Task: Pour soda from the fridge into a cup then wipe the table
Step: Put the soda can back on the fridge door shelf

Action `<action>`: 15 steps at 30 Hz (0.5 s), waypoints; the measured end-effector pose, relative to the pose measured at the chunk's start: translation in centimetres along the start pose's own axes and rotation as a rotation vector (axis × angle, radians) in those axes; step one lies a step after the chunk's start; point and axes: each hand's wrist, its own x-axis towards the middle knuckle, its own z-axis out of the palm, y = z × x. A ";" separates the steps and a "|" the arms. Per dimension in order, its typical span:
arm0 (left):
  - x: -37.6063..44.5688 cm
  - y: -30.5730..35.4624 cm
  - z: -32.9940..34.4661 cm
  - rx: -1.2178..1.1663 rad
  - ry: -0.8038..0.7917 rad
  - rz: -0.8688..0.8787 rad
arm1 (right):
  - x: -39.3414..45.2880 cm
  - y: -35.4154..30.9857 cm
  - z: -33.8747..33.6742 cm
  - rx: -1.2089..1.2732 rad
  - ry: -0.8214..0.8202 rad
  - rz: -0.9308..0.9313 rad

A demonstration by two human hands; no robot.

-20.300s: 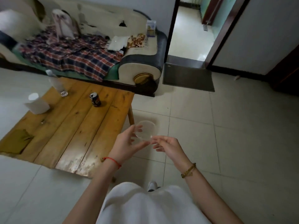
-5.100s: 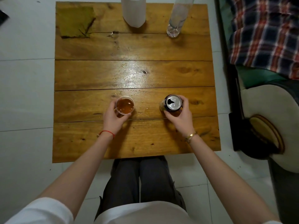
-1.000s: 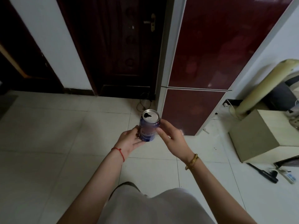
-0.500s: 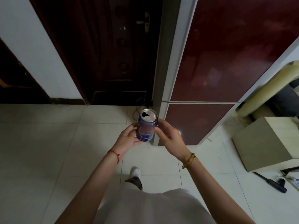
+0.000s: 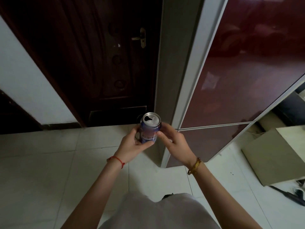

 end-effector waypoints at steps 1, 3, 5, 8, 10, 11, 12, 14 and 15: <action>0.6 0.0 -0.1 0.000 -0.004 0.002 | 0.5 0.1 0.0 0.001 0.004 0.002; 1.5 0.0 -0.2 0.010 -0.002 0.003 | 1.3 0.4 -0.3 -0.002 0.004 0.005; 2.5 -0.1 -0.1 0.016 0.016 0.012 | 2.2 0.6 -0.6 -0.034 -0.002 -0.007; 4.0 -0.1 0.2 -0.002 0.057 0.025 | 3.4 0.6 -2.0 -0.174 0.043 -0.077; 4.7 0.4 0.5 -0.045 0.093 0.027 | 4.6 0.2 -3.6 -0.353 0.128 -0.161; 5.1 0.7 0.6 -0.053 0.112 0.034 | 5.4 -0.2 -4.6 -0.454 0.176 -0.228; 5.5 1.0 0.7 -0.054 0.130 0.044 | 6.3 -0.5 -5.5 -0.556 0.215 -0.308; 6.2 1.4 0.8 -0.064 0.158 0.063 | 8.3 -1.1 -7.3 -0.748 0.259 -0.447; 6.6 1.6 0.8 -0.073 0.169 0.068 | 9.4 -1.3 -8.1 -0.848 0.271 -0.491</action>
